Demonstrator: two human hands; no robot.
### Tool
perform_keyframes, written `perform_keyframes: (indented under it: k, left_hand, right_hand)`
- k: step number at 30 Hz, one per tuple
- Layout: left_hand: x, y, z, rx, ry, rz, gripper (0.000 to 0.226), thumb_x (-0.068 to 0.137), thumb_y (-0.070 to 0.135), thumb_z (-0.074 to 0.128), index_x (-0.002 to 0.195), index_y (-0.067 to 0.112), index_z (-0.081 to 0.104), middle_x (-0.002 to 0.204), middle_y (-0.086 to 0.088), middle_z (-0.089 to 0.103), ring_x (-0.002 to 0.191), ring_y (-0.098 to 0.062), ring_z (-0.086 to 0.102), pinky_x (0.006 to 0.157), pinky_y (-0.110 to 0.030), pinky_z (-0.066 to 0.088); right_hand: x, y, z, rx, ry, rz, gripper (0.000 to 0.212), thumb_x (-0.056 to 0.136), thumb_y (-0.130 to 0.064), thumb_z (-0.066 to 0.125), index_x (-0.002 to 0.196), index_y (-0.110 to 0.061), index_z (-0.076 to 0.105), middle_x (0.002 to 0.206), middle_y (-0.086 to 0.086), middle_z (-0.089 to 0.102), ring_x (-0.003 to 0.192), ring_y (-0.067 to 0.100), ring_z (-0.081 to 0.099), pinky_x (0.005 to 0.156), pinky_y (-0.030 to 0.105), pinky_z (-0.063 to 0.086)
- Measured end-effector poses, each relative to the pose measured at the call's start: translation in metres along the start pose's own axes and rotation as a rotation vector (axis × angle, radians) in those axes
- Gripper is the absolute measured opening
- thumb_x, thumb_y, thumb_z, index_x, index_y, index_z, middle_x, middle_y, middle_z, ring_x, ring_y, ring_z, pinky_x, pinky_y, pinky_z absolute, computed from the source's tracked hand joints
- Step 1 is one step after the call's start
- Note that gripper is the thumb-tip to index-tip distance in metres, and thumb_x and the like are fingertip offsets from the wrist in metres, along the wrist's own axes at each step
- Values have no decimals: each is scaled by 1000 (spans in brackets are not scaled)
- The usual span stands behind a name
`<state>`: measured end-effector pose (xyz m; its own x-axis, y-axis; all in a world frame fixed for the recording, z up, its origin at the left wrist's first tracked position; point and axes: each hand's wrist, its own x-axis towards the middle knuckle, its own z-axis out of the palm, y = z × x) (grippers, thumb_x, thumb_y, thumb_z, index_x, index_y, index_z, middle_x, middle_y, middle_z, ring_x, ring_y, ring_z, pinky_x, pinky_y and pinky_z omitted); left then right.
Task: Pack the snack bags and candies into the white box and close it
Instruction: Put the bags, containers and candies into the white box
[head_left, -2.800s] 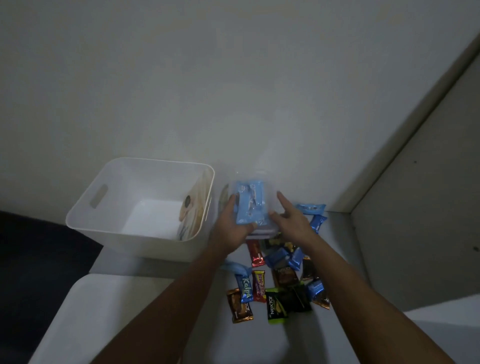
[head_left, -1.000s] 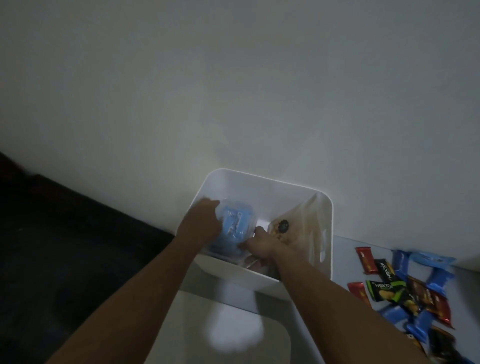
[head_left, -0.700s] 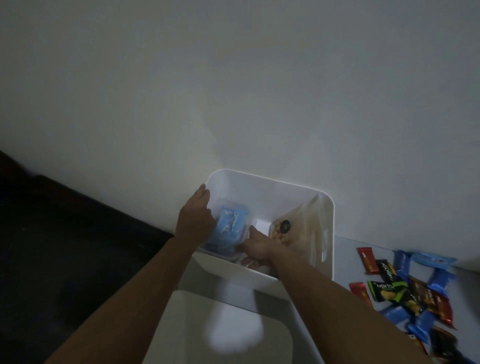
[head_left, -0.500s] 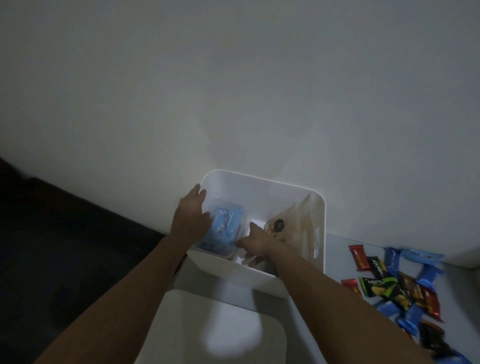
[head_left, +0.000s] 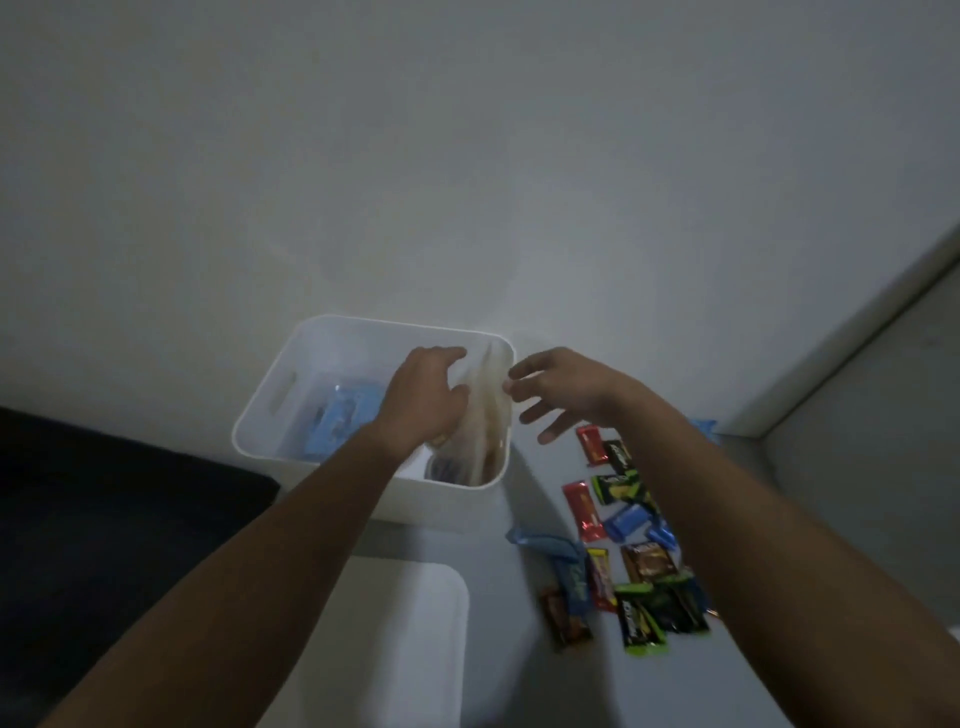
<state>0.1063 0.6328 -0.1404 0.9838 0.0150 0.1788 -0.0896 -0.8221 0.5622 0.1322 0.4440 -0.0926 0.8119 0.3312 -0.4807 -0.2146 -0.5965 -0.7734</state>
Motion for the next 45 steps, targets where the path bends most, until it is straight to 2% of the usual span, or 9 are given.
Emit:
perform_keyframes:
  k: [7,11,15,19,22,27,35,41,45]
  left_hand:
    - [-37,87,58,-36,-39,143,47,86,22,64,132,14,55,131,-7,58,125,-24,48,105,-33,36]
    - [-71,116,102,-81,-148,196,46,84,22,66,128,12,58,127,-8,61,120,-23,49,100,-32,40]
    - [-100,113,153,30,-375,123,79,77,48,69,143,17,39,147,-8,42,132,-25,38,107,-45,38]
    - [-135,85,199,182,-330,131,107,57,81,51,139,12,47,144,-23,43,129,-44,43,96,-64,41]
    - [-157,60,224,279,-383,20,122,46,94,42,146,24,36,155,-23,19,140,-49,19,102,-67,26]
    - [-181,42,250,255,-408,-29,118,54,91,49,152,35,13,159,-17,-6,145,-43,-5,107,-70,13]
    - [-191,39,275,272,-269,61,93,65,82,50,145,36,35,157,-16,19,143,-42,13,106,-67,15]
    - [-195,33,284,234,-123,113,63,76,62,54,127,26,60,142,-15,40,131,-42,32,104,-59,33]
    - [-198,31,288,242,-25,164,49,78,44,57,124,26,55,133,-15,42,121,-39,37,94,-54,43]
  right_hand:
    - [-54,76,-59,1,82,76,48,90,-27,65,133,-8,51,115,11,63,96,26,67,76,44,60]
    - [-75,139,-66,-135,154,104,47,89,-25,67,129,-7,53,108,10,62,90,25,65,65,35,57]
    - [-82,204,-57,-319,196,114,37,80,-30,74,111,-16,60,108,1,61,101,22,61,79,33,51]
    - [-89,263,-35,-408,189,117,72,72,-40,79,133,-22,44,128,5,54,112,23,53,90,35,47]
    - [-89,304,-18,-609,187,135,107,60,-67,74,147,-35,21,153,9,23,140,33,21,107,57,33]
    - [-87,343,0,-729,164,135,122,55,-83,64,148,-46,-5,159,10,-16,143,46,-14,107,71,9]
    - [-84,375,14,-816,318,-36,93,67,-89,36,146,-42,26,160,15,10,142,44,19,108,65,19]
    - [-87,381,20,-795,430,-86,73,79,-71,54,138,-29,41,150,11,33,124,33,41,94,50,42]
    - [-87,382,26,-669,478,-148,57,81,-43,69,130,-22,49,145,11,39,116,29,49,93,41,48]
